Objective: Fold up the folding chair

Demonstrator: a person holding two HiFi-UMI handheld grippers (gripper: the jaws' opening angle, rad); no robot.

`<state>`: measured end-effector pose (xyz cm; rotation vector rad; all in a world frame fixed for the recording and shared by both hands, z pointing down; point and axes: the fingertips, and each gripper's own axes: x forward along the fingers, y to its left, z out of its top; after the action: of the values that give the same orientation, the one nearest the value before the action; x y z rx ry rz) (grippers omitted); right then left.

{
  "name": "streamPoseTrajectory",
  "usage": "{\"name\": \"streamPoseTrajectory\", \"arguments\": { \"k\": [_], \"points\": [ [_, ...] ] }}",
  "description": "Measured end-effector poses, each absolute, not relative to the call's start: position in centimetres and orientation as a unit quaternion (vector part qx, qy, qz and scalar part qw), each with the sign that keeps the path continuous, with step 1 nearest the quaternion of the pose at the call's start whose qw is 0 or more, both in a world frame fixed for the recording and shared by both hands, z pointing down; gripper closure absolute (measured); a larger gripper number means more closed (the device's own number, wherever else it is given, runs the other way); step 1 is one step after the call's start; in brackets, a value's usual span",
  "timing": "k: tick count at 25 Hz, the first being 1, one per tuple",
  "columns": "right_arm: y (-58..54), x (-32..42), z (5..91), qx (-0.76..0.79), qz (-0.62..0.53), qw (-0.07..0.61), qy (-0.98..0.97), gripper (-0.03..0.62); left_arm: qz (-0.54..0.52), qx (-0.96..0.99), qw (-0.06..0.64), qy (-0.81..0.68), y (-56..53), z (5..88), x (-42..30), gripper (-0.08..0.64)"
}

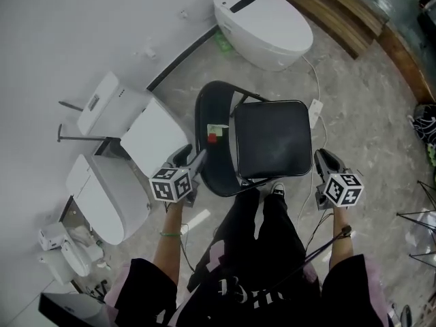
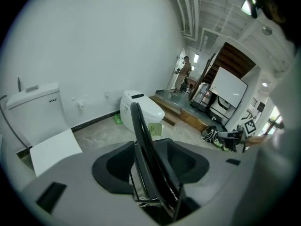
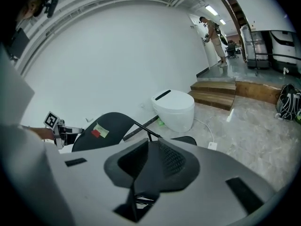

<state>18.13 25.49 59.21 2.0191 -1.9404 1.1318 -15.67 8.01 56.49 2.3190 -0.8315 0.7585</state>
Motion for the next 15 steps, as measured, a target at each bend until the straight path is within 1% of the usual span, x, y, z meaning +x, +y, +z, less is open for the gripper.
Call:
{"name": "streamPoseTrajectory", "arguments": {
  "k": [2, 3, 7, 10, 12, 15],
  "points": [
    [24.6, 17.8, 60.8, 0.653, 0.385, 0.063, -0.649, 0.495, 0.289, 0.861, 0.286, -0.307, 7.6, 57.6, -15.6, 0.354],
    [24.2, 17.8, 61.7, 0.647, 0.388, 0.064, -0.653, 0.482, 0.286, 0.859, 0.291, -0.308, 7.3, 58.0, -15.5, 0.353],
    [23.3, 18.7, 65.6, 0.634, 0.400, 0.080, -0.657, 0.465, 0.261, 0.856, 0.326, -0.304, 6.7, 59.1, -14.8, 0.348],
    [23.0, 20.0, 69.6, 0.624, 0.427, 0.082, -0.649, 0.437, 0.272, 0.857, 0.317, -0.300, 6.5, 59.5, -14.3, 0.350],
    [23.1, 21.6, 72.2, 0.621, 0.444, 0.082, -0.641, 0.396, 0.288, 0.856, 0.304, -0.304, 6.4, 59.7, -14.0, 0.352],
    [23.5, 23.7, 75.8, 0.614, 0.455, 0.103, -0.637, 0.359, 0.295, 0.847, 0.300, -0.324, 6.1, 59.8, -14.0, 0.378]
  ]
}}
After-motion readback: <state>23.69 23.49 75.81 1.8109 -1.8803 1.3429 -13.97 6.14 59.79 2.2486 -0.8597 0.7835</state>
